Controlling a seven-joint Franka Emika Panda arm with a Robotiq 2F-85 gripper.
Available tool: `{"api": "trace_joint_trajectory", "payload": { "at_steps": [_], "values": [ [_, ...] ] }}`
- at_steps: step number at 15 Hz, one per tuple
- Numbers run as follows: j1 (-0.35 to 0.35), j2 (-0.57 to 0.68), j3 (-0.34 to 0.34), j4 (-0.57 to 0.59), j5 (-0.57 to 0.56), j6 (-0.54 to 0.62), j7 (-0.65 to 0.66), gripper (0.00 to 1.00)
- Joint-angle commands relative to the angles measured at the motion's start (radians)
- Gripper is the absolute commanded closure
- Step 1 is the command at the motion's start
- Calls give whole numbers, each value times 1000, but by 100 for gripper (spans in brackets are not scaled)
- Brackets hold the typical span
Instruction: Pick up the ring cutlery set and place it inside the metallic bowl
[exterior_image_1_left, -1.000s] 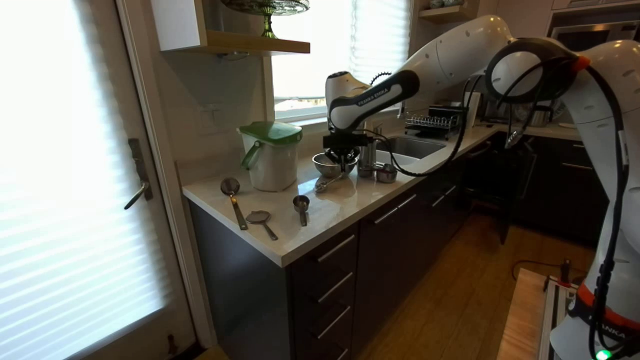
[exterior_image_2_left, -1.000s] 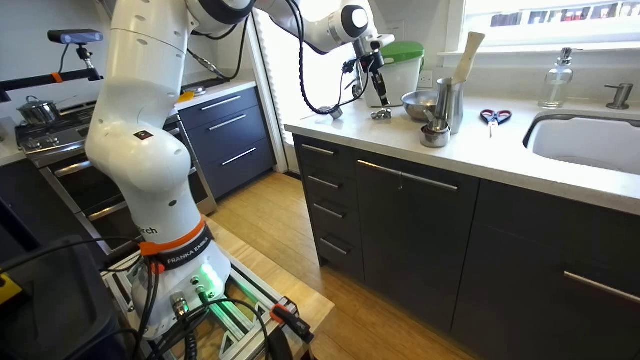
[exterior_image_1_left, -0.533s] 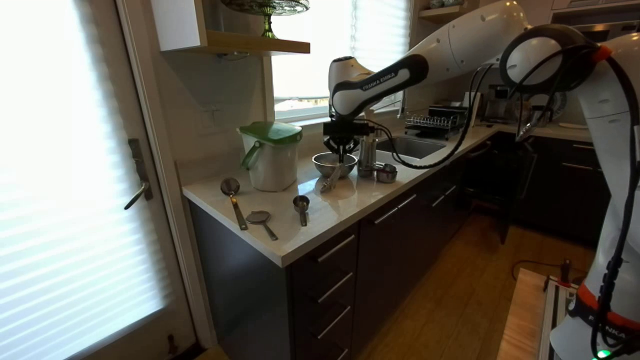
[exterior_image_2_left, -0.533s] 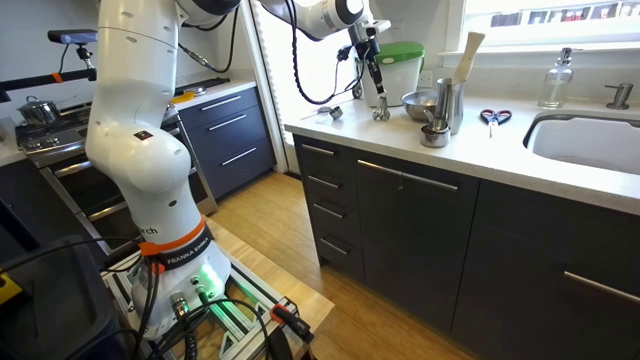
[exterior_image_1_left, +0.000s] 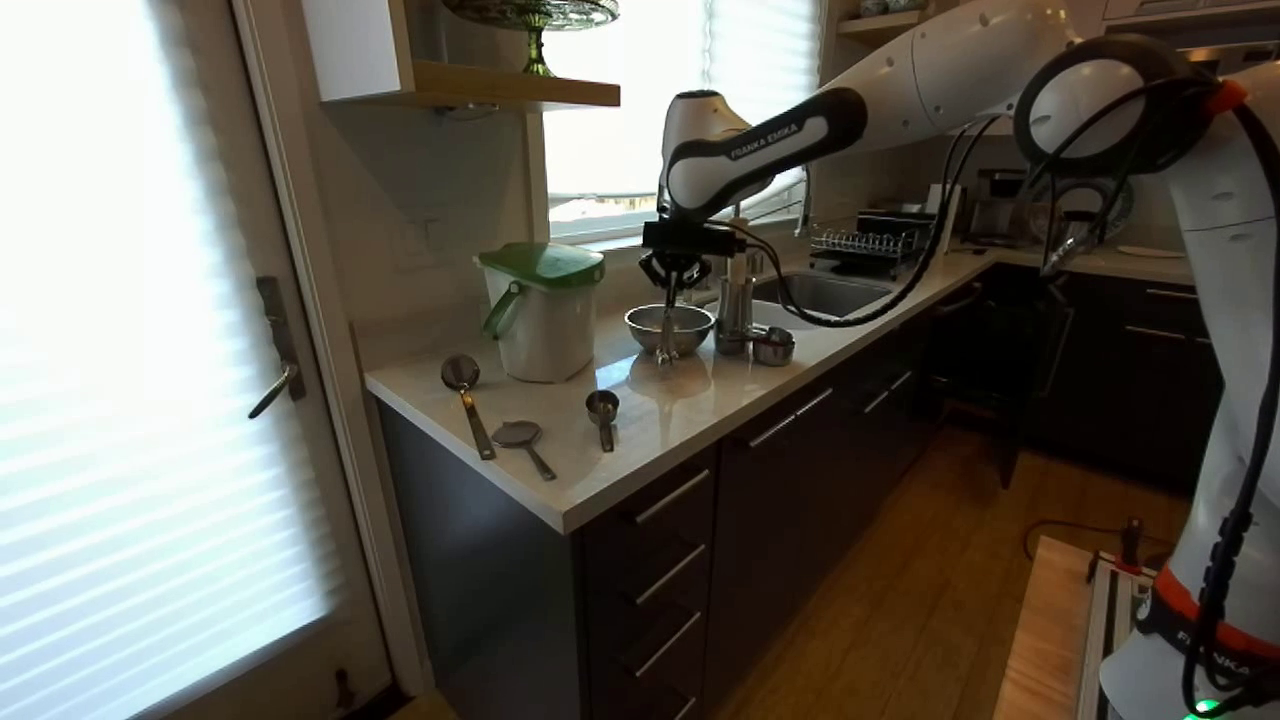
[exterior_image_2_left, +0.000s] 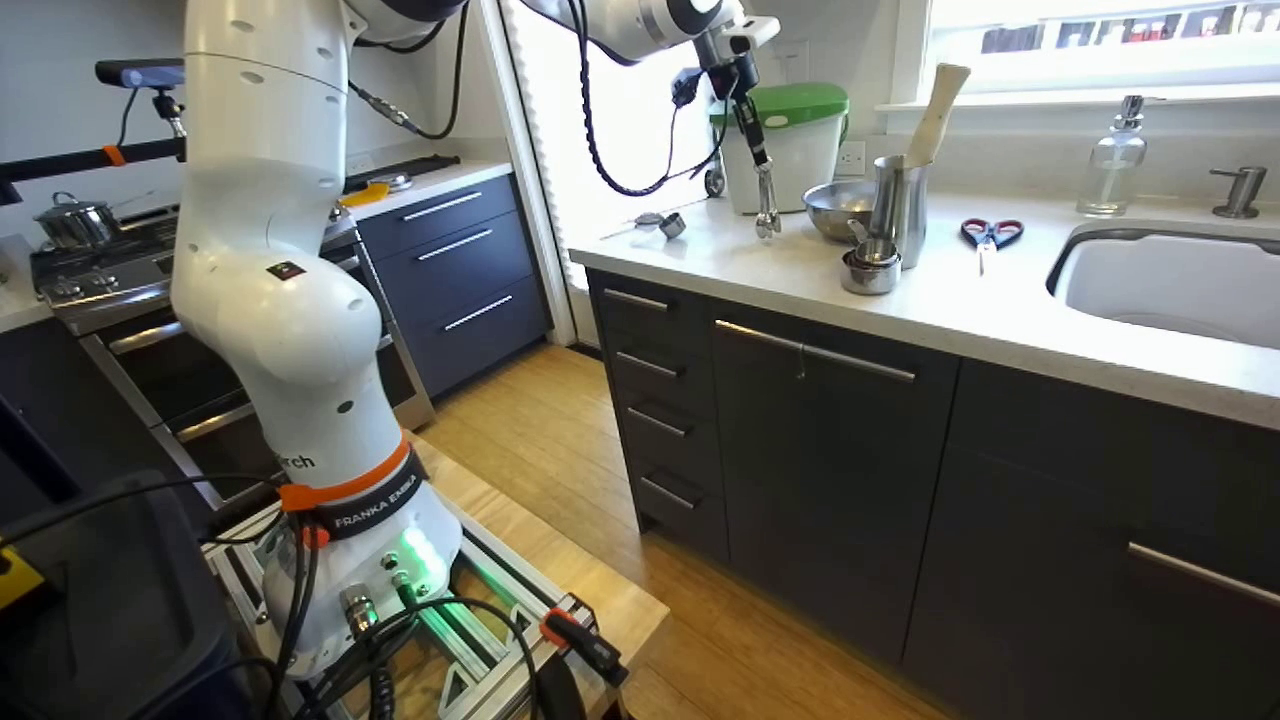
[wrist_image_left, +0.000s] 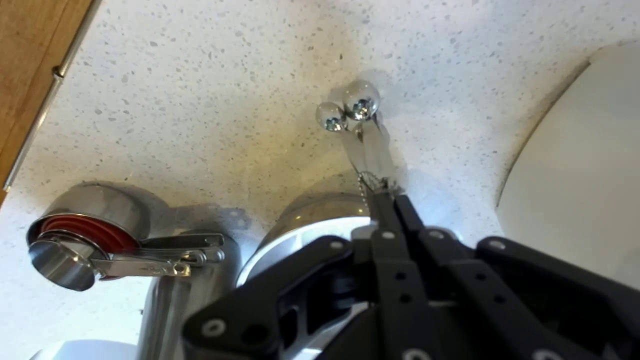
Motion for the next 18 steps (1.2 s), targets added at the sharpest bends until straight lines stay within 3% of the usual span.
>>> {"api": "trace_joint_trajectory", "payload": {
  "at_steps": [1,11,18],
  "values": [
    [-14,-43,5,-46,24,76,-6,99],
    [-40,-85,3,-19,78,168,-5,99],
    [-57,-52,-38,45,54,218,75,99]
  ]
}}
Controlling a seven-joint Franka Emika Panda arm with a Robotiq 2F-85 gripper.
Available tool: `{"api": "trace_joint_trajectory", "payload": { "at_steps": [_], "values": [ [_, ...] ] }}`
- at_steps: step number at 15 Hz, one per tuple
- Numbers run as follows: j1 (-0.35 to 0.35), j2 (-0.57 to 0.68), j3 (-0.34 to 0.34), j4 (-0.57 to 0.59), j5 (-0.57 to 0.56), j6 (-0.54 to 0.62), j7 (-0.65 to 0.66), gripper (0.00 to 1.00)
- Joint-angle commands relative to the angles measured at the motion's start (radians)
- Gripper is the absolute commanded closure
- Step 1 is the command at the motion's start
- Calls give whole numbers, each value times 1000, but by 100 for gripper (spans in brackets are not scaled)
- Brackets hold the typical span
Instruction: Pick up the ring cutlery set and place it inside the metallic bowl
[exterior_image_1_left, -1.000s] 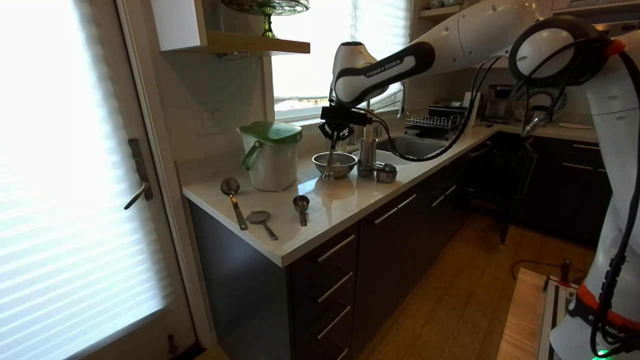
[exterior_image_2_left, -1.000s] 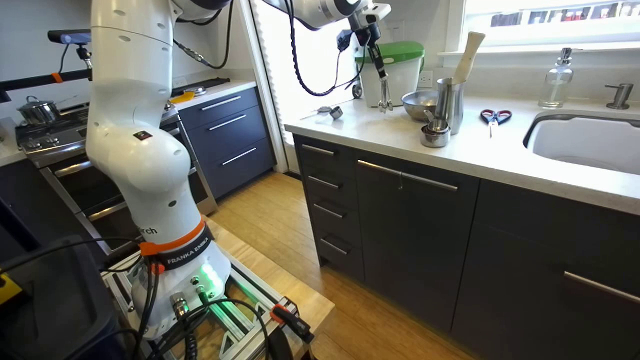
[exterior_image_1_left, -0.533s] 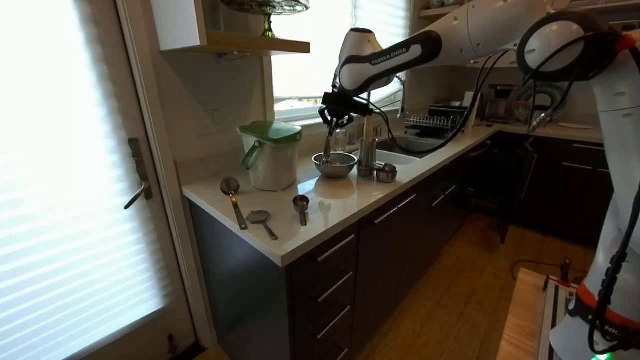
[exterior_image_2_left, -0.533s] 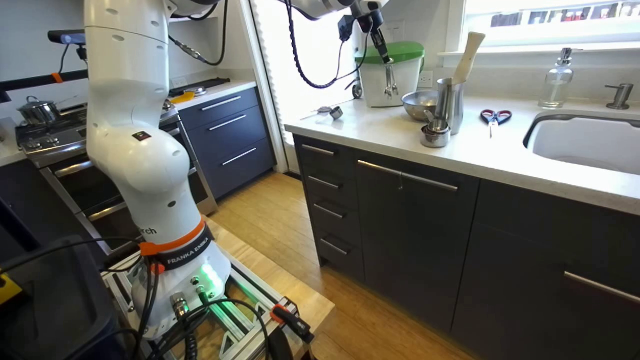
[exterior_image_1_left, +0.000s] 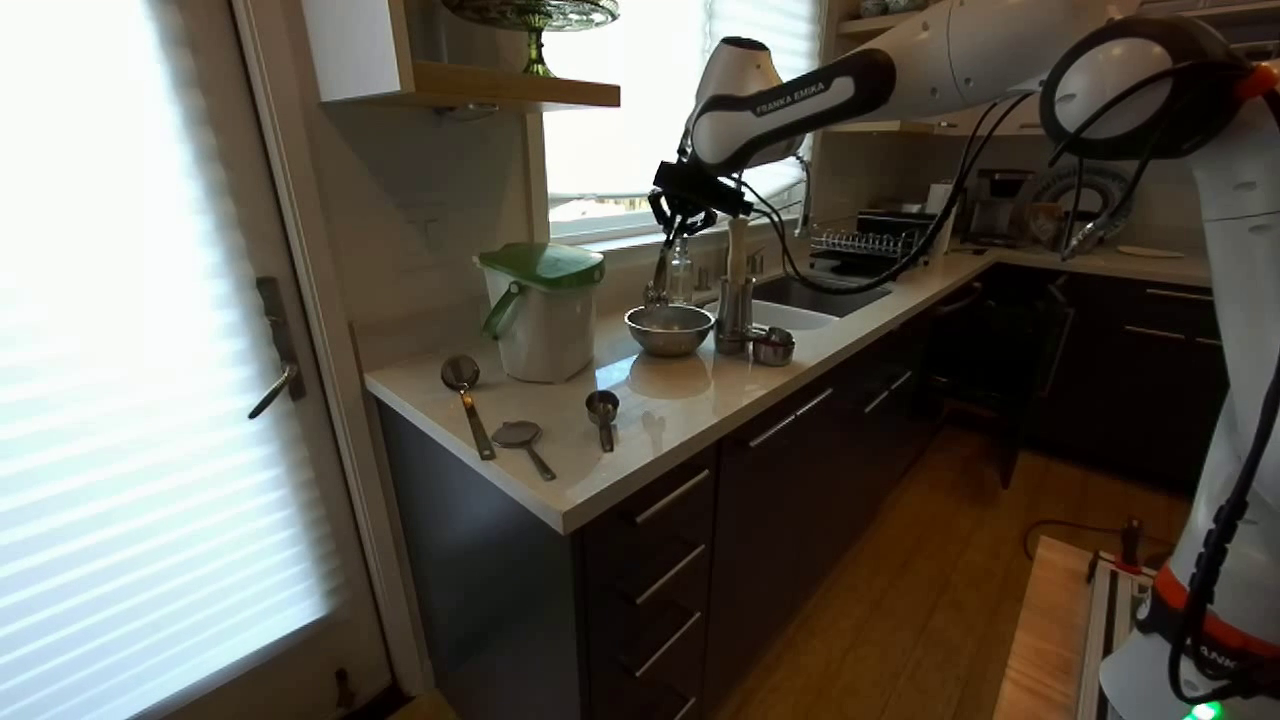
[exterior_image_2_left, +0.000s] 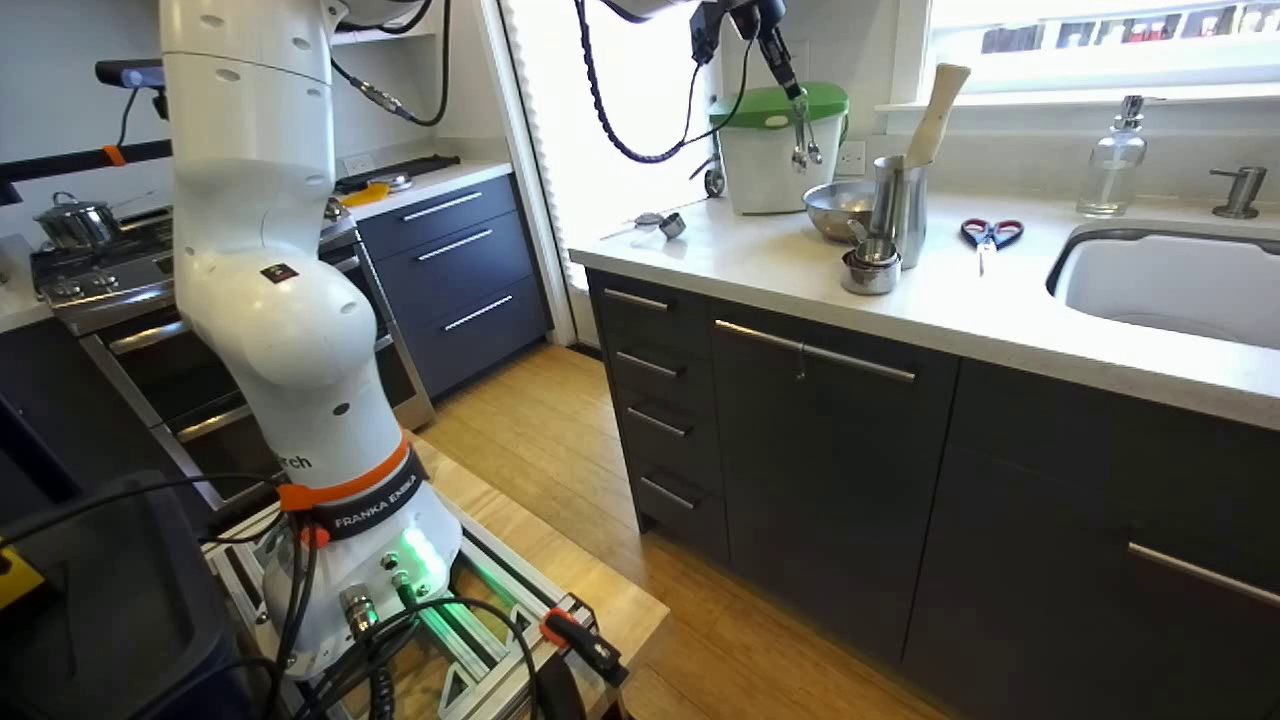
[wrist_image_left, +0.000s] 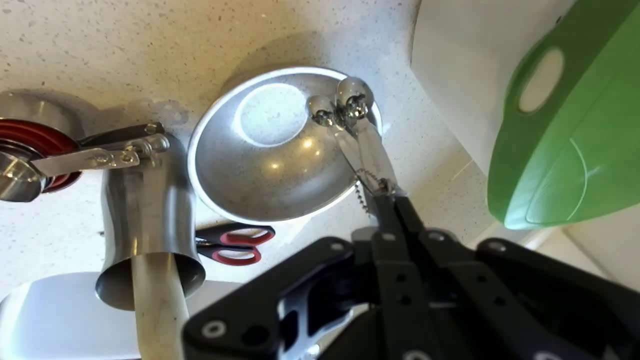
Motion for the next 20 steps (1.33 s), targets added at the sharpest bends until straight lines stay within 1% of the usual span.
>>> {"api": "trace_joint_trajectory", "payload": {
  "at_steps": [1,15,20],
  "values": [
    [-6,32,-25,43,-9,32,67,99],
    [-4,254,-119,258,-62,11,322,99],
    [0,316,-145,313,-98,-10,385,99]
  ]
}}
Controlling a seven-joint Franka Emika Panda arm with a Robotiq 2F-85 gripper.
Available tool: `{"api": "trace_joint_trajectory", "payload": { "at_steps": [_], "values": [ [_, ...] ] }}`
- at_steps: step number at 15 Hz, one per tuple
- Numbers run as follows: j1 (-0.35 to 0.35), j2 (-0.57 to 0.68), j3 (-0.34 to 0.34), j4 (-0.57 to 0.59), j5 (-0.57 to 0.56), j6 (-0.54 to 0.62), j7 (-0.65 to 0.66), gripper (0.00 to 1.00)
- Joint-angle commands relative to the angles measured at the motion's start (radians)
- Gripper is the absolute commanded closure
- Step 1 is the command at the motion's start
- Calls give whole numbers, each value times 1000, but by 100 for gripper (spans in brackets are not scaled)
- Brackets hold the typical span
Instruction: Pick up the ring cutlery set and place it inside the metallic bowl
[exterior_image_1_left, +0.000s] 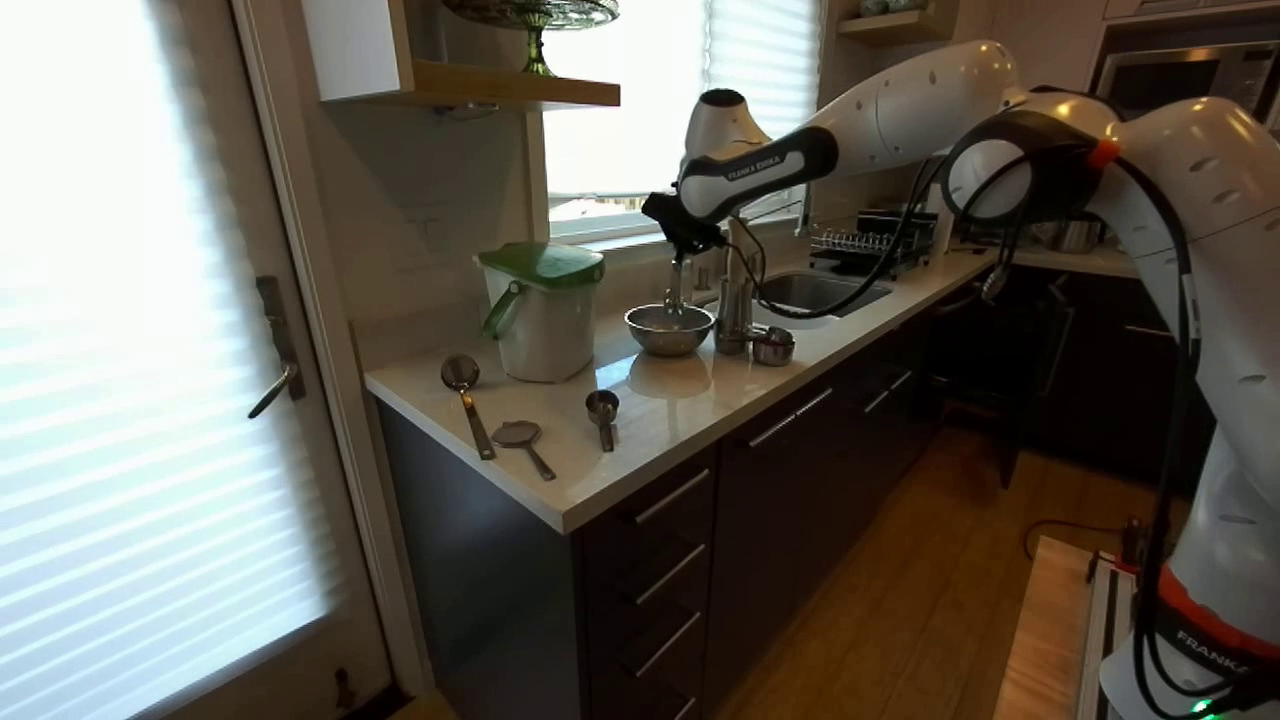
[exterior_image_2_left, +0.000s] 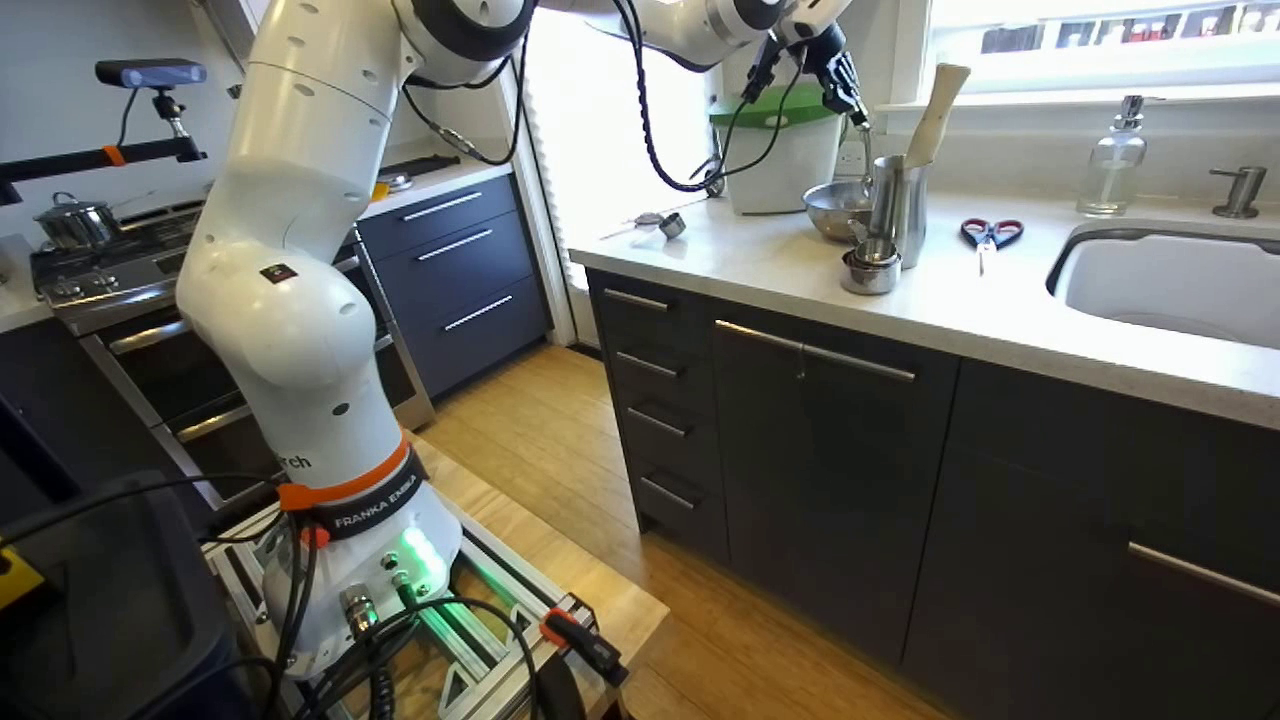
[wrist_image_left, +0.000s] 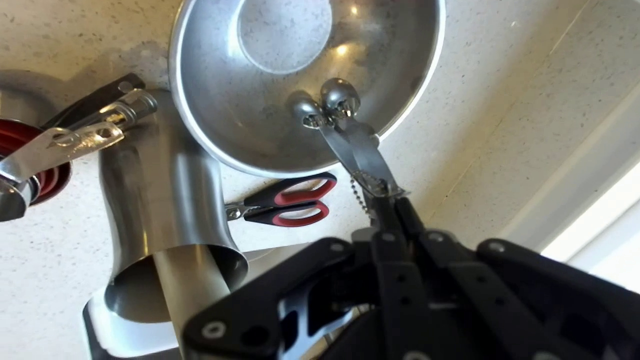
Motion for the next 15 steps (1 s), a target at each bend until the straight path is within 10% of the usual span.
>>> {"api": "trace_joint_trajectory", "payload": {
  "at_steps": [1,15],
  "values": [
    [8,61,-23,74,-33,-34,58,99],
    [6,130,-2,153,-34,-176,45,99]
  ]
}}
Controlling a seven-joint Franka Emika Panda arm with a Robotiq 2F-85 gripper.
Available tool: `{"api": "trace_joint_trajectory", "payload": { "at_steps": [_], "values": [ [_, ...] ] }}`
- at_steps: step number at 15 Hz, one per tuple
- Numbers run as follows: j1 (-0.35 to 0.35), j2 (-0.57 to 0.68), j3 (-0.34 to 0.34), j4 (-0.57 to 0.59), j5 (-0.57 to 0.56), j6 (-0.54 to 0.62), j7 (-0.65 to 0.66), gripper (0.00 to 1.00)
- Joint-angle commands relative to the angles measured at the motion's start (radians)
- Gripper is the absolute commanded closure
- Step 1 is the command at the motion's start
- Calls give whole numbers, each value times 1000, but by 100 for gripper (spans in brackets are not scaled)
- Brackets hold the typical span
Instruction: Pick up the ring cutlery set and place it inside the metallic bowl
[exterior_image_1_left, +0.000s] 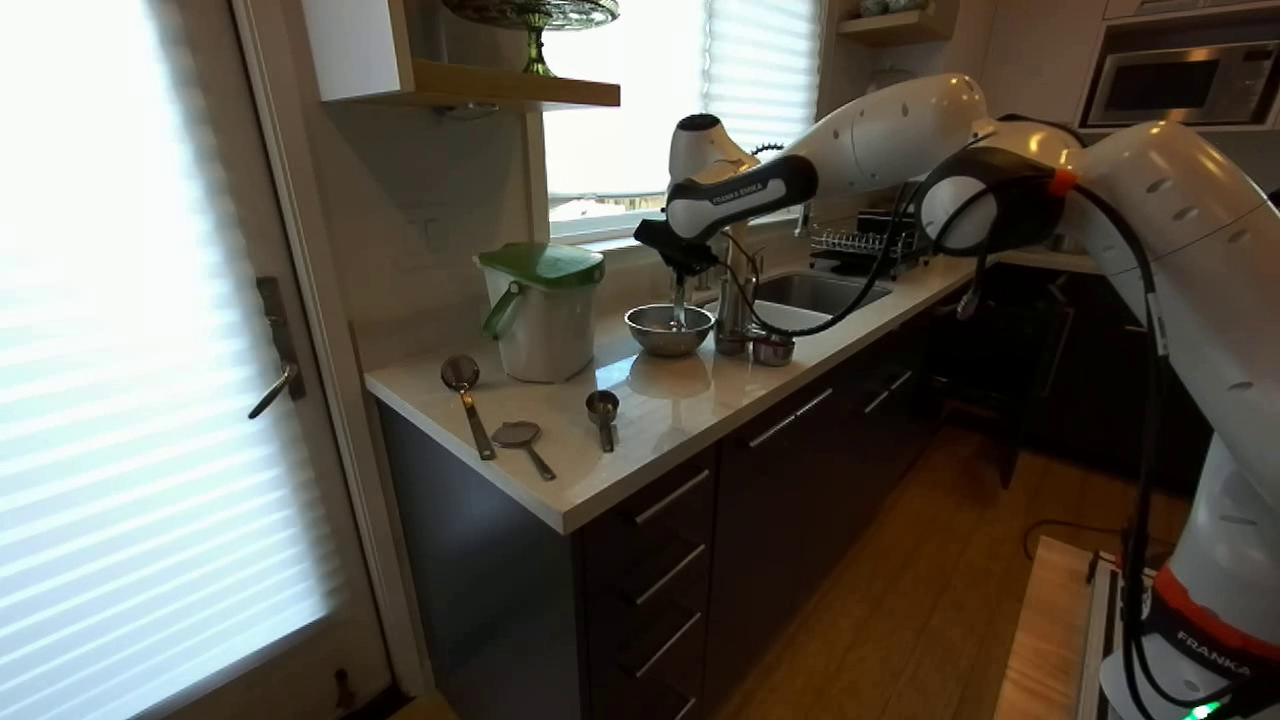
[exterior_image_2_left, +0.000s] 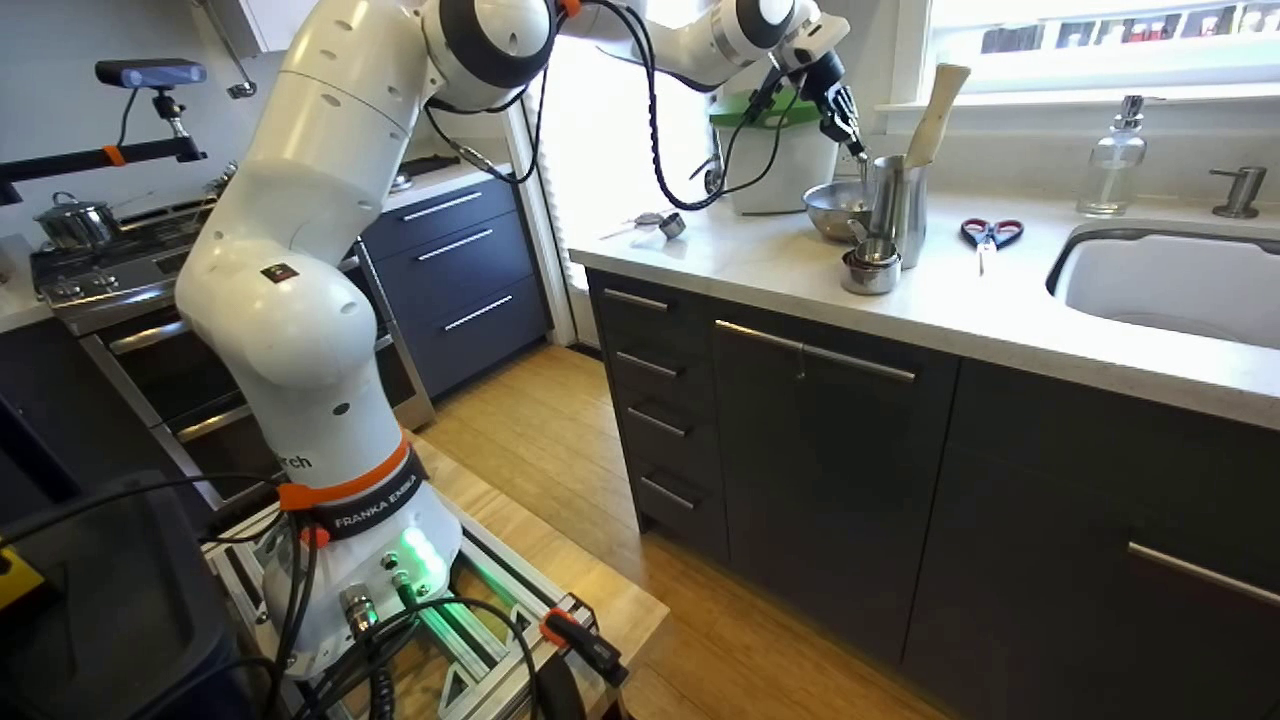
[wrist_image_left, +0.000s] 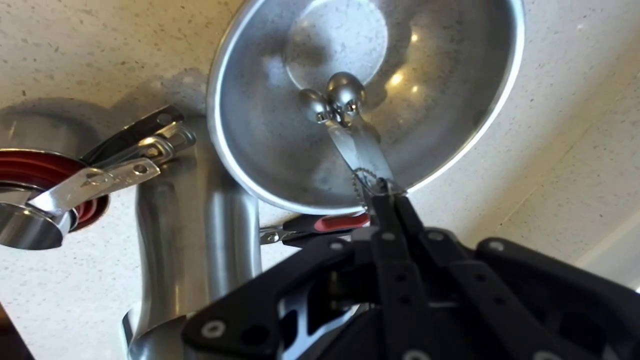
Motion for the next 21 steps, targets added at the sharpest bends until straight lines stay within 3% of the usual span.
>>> {"api": "trace_joint_trajectory", "payload": {
  "at_steps": [1,21],
  "values": [
    [-3,30,8,52,-7,-57,7,99],
    [-18,49,82,101,29,-236,-87,99]
  ]
}}
